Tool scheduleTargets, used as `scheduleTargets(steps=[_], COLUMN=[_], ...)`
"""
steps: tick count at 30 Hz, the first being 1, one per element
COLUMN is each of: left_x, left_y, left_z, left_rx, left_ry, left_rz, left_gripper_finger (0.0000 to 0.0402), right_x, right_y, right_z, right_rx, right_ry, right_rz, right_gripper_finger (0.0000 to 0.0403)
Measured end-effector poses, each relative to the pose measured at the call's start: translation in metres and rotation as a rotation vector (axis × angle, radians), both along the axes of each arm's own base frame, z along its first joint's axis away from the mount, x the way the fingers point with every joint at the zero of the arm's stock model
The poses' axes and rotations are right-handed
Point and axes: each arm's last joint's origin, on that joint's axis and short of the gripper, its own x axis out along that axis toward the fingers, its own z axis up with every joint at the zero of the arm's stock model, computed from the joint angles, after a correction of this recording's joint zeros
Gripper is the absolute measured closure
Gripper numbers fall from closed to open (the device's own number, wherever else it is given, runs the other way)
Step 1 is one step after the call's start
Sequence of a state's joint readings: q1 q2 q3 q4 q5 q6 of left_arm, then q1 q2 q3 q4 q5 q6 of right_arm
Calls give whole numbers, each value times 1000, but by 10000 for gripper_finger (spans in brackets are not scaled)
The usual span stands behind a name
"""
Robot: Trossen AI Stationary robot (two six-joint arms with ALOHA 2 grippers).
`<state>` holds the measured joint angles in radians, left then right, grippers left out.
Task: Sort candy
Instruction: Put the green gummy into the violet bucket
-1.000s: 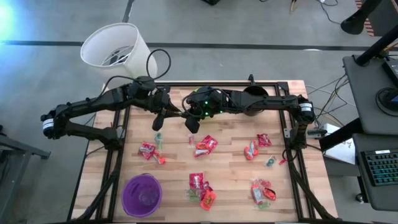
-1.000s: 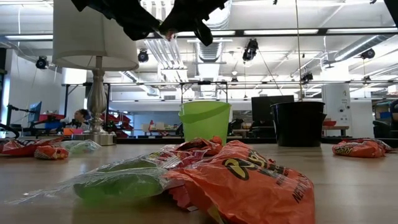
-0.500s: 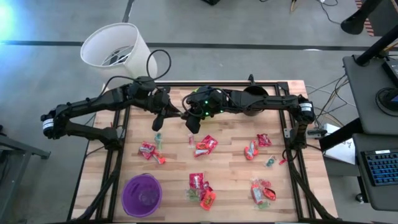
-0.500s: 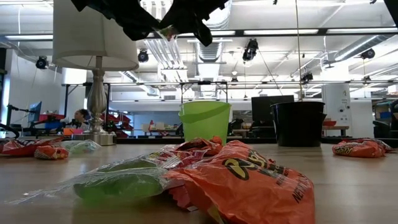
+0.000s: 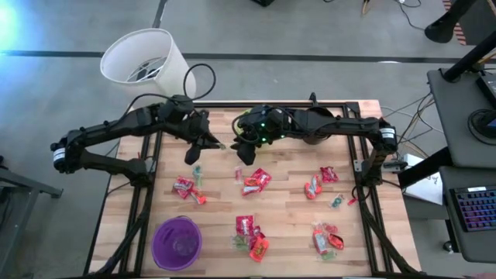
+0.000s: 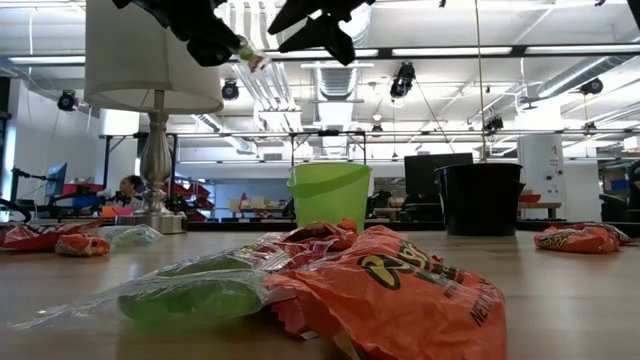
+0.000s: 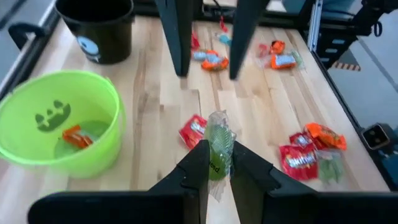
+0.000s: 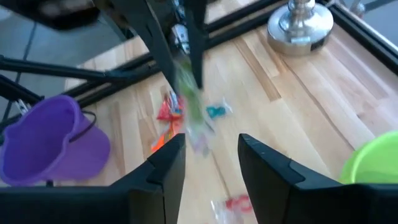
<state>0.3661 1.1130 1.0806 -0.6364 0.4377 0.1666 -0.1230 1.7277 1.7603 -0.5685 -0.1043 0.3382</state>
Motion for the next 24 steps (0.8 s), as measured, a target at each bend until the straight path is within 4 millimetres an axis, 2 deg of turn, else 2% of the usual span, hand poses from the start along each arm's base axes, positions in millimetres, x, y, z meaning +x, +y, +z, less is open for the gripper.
scheduleTargets(steps=[5,11,24], left_x=[-6,-9,-29], left_y=[-8,-28,-91], left_z=[6,7,9], left_rx=[-38,-86,-286], left_ry=[79,148,318], left_rz=[-18,-76,-185], left_gripper_finger=[364,364,364], right_x=[-7,-17,-23], right_y=[1,2,3], right_z=[-5,-15,-20], right_rx=[10,28,30], right_ry=[90,231,309], right_rz=[1,1,7], right_gripper_finger=[268,263,263])
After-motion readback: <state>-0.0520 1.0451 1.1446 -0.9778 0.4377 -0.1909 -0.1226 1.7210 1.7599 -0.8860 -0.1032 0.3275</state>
